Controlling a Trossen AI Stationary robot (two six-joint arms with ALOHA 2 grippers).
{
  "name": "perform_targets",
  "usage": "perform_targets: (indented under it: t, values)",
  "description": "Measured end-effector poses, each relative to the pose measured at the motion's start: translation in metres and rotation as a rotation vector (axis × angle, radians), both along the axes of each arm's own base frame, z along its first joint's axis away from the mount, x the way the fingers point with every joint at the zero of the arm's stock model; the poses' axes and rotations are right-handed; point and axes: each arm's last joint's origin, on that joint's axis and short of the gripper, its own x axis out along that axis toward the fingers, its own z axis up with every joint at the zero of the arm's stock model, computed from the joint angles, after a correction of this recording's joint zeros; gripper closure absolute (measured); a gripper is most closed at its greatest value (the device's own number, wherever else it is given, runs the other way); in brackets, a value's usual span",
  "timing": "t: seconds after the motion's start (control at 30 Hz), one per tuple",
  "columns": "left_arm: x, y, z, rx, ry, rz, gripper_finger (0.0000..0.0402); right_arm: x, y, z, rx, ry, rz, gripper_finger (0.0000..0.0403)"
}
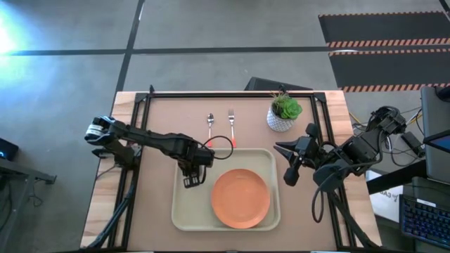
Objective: Pick and place plate/cup/fork/spoon on tray
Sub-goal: Put the violet cup on the white tray to the top left of the orange plate, then adjust the orange plate on the white tray
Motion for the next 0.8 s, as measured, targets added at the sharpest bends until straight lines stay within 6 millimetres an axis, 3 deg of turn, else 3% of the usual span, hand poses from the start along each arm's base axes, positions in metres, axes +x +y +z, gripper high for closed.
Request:
perform_targets:
  t: [0.23, 0.4, 0.57, 0.8]
  values:
    - [0.000, 0.001, -0.001, 0.011, 0.001, -0.024, 0.0320, 0.000, 0.000, 0.000, 0.010, -0.007, -0.003, 0.0358]
    - [0.002, 0.002, 0.012, 0.010, -0.046, -0.018, 0.0297, 0.001, 0.000, 0.001, 0.014, -0.013, -0.003, 0.0358]
    - [0.000, 0.002, 0.035, -0.004, -0.128, -0.009, 0.0290, 0.001, 0.001, 0.001, 0.018, -0.019, -0.003, 0.0358]
    - [-0.004, 0.003, 0.086, -0.008, -0.318, 0.026, 0.0290, 0.001, 0.002, 0.000, 0.066, 0.001, 0.032, 0.0360]
